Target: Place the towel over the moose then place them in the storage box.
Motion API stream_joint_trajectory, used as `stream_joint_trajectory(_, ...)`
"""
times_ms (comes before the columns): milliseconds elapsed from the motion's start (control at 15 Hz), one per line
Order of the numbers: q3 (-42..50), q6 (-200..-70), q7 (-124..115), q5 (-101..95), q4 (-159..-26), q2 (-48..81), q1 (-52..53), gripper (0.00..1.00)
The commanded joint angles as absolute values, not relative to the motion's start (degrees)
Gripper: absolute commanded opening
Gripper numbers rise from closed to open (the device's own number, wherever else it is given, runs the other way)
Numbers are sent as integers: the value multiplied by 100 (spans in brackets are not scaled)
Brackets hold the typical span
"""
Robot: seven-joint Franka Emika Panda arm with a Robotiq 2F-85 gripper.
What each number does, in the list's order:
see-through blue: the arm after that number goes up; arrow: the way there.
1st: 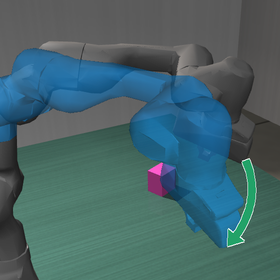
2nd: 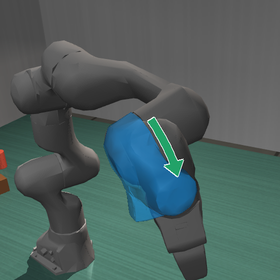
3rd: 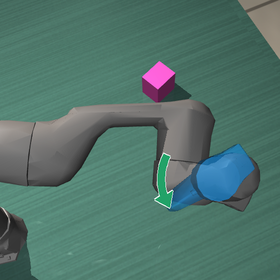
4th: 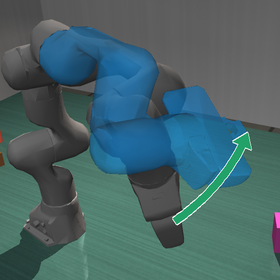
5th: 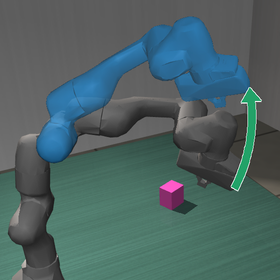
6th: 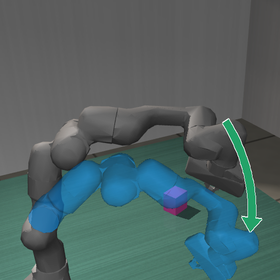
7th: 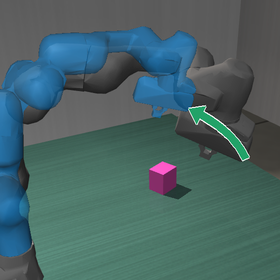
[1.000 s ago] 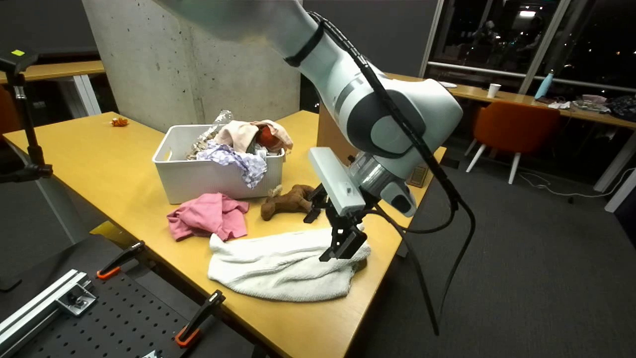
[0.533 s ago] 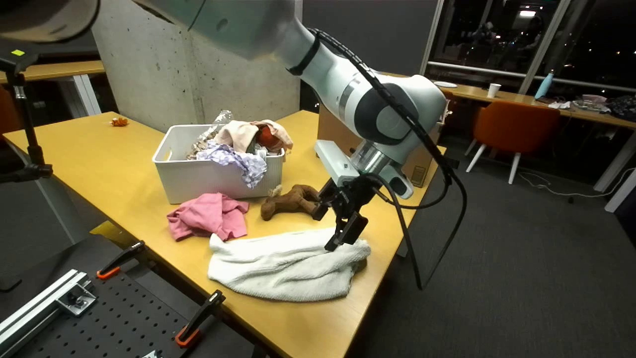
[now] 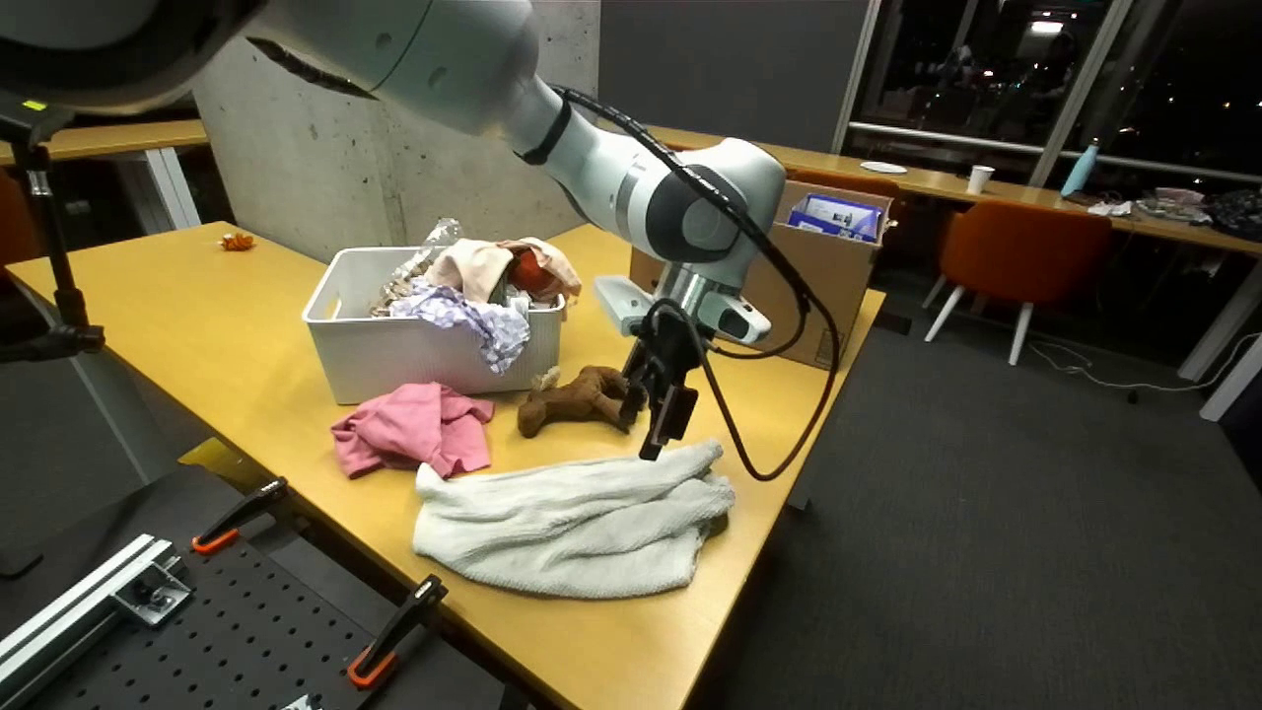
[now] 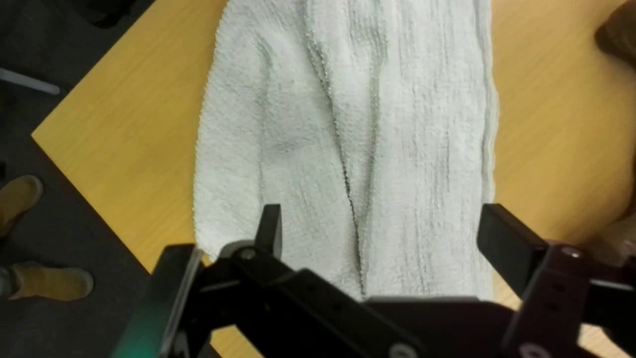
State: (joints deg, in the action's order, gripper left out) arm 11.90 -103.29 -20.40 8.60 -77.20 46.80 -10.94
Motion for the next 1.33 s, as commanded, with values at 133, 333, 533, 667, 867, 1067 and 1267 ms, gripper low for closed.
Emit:
stream_joint_trajectory(133,1292,-12117,-2460,420,-8675,4573,-665,100)
stream_joint_trajectory(333,1336,-13072,-2493,324,-9162,4500,-548,100)
stream_joint_trajectory(533,1355,-13713,-2471,327,-9458,4495,-504,100)
stream_joint_trajectory(667,1383,-14033,-2459,325,-9571,4529,-477,100)
stream_joint_trajectory(867,1399,-14378,-2431,351,-9679,4577,-447,100)
stream_joint_trajectory(1067,1408,-14599,-2415,350,-9741,4603,-408,72)
stream_joint_trajectory(1267,1399,-14744,-2391,369,-9802,4609,-394,49)
